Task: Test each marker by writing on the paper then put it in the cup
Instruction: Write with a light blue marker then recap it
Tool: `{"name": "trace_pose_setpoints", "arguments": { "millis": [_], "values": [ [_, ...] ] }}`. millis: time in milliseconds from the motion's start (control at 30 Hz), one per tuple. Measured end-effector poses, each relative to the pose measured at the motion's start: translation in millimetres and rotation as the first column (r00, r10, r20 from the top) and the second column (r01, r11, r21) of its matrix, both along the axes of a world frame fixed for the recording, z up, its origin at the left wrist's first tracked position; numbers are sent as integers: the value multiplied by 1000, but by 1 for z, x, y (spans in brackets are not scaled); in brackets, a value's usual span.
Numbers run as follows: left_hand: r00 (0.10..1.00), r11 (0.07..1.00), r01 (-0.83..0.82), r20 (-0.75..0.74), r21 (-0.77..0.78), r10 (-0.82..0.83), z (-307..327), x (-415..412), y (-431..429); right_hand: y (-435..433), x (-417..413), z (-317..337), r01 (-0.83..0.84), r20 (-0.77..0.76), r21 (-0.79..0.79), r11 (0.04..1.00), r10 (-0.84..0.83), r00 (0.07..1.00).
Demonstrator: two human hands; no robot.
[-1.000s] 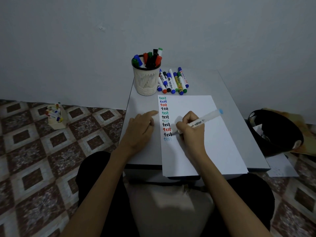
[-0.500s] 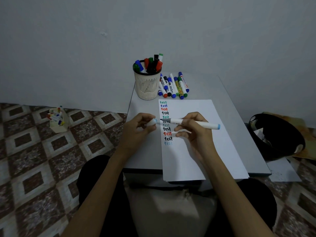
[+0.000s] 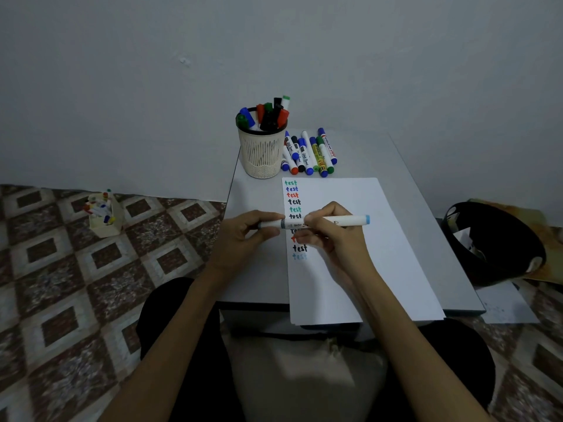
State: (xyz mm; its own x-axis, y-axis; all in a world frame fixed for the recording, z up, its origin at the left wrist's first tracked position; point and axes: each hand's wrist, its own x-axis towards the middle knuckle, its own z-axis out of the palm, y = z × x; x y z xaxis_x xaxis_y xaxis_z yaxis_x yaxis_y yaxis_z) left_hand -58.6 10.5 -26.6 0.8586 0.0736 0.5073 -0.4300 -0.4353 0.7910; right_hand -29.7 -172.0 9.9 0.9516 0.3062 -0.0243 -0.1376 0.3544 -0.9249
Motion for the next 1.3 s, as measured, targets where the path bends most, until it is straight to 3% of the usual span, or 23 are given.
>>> {"name": "trace_pose_setpoints", "arguments": {
  "millis": [200,367,467,567,633,700,767,833,900,1033,1133,1200,1300],
  "values": [
    [991,985,-49,133,165,27,-4,4,2,9,-5,-7,50,-129,142,989,-31,991],
    [977,979,-73,210,189,33,0,0,1,13,-12,-9,61,-206,237,970,-11,979],
    [982,980,-51,190,195,13,1,-1,-3,5,-10,-6,28,-217,166,986,9,976],
    [987,991,-17,159,136,-4,5,-4,-8,-11,1,3,-107,-172,22,994,109,979],
    [990,998,-15,139,58,7,7,-5,-8,-23,13,11,-151,-108,-54,987,144,984],
    [993,1000,-8,115,10,6,7,-5,-6,-32,25,21,-78,45,-226,971,91,995],
    [995,1000,4,104,20,-6,7,-4,-5,-33,32,30,-10,270,-515,857,174,947],
    [995,999,1,99,37,-4,6,-4,-6,-23,35,31,6,377,-747,665,416,828],
    [995,999,-21,100,30,17,5,-3,-5,-9,35,27,57,393,-847,528,552,735],
    [993,987,-111,24,-119,115,2,0,-4,10,50,31,251,461,-878,409,574,676],
    [984,984,-152,-110,-95,141,-5,6,-2,19,73,50,417,637,-757,503,425,643],
    [984,989,-127,-115,81,136,-11,9,-2,28,87,67,503,760,-583,638,211,615],
    [983,909,-96,-105,405,150,-16,11,-4,47,107,93,566,851,-295,770,-59,522]
  ]
}}
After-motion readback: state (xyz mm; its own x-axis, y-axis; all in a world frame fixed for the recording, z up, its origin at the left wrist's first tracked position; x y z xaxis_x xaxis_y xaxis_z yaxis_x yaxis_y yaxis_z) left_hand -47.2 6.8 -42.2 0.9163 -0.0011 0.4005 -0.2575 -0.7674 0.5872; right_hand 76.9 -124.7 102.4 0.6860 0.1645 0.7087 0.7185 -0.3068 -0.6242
